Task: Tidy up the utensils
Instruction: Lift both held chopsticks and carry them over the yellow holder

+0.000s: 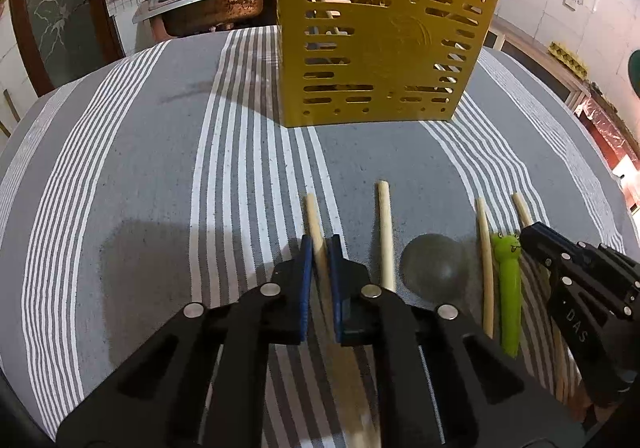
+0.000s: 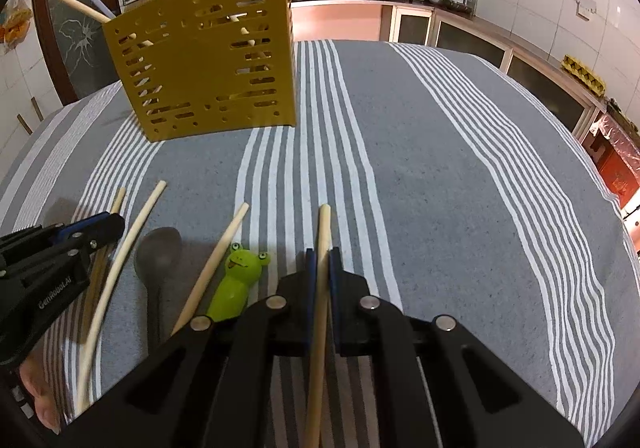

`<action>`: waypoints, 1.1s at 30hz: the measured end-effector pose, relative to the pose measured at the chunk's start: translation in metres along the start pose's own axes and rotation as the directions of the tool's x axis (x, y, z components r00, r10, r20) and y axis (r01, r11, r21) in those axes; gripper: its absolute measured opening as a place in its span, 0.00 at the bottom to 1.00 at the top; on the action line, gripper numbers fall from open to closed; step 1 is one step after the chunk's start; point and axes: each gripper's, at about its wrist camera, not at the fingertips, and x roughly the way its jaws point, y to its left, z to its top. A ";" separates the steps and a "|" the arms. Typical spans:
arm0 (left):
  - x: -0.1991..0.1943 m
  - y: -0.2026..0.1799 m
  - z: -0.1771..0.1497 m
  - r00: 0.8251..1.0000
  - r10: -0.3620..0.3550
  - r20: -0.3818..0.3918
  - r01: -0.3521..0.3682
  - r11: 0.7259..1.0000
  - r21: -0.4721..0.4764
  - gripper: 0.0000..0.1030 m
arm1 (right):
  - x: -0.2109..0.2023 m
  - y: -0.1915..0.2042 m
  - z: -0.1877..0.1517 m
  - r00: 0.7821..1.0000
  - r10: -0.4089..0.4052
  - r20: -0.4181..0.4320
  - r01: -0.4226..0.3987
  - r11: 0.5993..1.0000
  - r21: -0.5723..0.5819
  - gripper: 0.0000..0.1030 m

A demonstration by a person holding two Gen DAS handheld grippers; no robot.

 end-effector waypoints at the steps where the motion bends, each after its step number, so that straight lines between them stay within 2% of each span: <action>1: 0.000 0.001 0.000 1.000 -0.002 0.002 0.002 1.000 -0.005 0.04 | 0.000 -0.001 0.000 1.000 0.001 0.002 -0.001 1.000 0.001 0.06; 7: -0.004 0.003 0.000 1.000 -0.007 0.022 0.007 1.000 -0.011 0.04 | -0.005 -0.002 -0.001 1.000 0.014 0.022 -0.014 1.000 0.001 0.06; 14: -0.023 0.006 0.003 0.994 -0.008 0.109 0.010 1.000 -0.017 0.04 | -0.016 -0.005 0.003 0.997 0.022 0.069 -0.024 0.999 0.026 0.06; 19: -0.041 0.011 0.009 0.983 0.001 0.184 0.004 1.000 -0.027 0.04 | -0.029 -0.009 0.004 0.992 0.035 0.123 -0.040 0.999 0.036 0.06; 23: -0.055 0.012 0.012 0.970 0.010 0.244 -0.004 1.000 -0.025 0.04 | -0.039 -0.010 0.006 0.983 0.051 0.175 -0.060 0.997 0.049 0.06; 33: -0.071 0.021 0.015 0.950 0.004 0.313 0.010 0.999 -0.044 0.04 | -0.056 -0.017 0.010 0.953 0.084 0.291 -0.111 0.991 0.077 0.06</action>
